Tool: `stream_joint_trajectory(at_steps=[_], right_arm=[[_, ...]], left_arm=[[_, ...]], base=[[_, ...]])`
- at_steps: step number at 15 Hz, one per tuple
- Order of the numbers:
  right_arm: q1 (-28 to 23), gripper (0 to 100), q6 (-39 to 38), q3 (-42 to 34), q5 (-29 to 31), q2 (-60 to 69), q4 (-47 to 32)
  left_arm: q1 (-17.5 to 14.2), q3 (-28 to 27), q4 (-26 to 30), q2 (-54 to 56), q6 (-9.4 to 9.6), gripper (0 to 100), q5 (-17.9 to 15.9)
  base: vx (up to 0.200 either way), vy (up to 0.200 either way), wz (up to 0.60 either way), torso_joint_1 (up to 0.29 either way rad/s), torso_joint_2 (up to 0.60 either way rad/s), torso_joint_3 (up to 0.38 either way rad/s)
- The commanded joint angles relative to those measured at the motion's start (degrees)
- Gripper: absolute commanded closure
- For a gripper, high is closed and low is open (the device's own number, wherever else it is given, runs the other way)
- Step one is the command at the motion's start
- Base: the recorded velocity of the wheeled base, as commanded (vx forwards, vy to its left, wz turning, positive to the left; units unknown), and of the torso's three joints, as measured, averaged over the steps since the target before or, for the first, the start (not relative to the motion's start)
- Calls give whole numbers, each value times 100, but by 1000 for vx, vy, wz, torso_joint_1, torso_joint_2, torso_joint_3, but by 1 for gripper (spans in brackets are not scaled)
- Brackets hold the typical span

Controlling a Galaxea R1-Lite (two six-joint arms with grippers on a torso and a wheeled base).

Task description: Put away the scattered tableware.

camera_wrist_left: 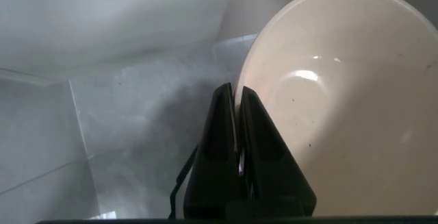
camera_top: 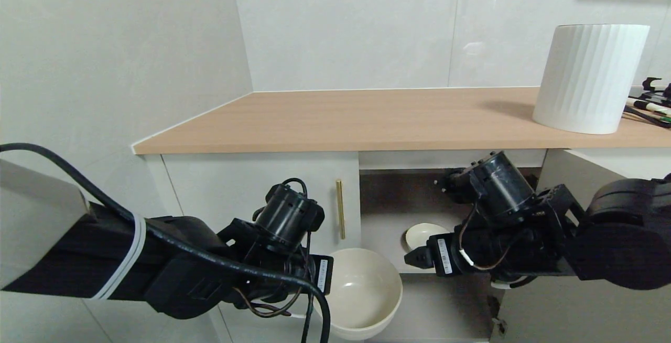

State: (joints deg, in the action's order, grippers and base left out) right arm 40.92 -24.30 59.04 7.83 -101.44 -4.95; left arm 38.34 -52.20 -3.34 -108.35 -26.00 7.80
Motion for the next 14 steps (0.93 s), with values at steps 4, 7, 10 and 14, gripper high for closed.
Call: stream_joint_trajectory(at_steps=[4,7,10,14], right_arm=[[258,0,-40,2,0,-711,47],[267,0,-67,11,0,-957,249],[267,100,-75,38,0,-1018,346],[267,100,-225,64,0,-1010,346]], left_arm=[[112,43,-9,86,7,100,2],[130,52,-9,147,-1,100,2],[174,87,-26,209,7,100,2],[174,122,-123,165,7,100,2]], base=[[0,0,0,0,0,0],[0,0,0,0,0,0],[0,0,0,0,0,0],[0,0,0,0,0,0]])
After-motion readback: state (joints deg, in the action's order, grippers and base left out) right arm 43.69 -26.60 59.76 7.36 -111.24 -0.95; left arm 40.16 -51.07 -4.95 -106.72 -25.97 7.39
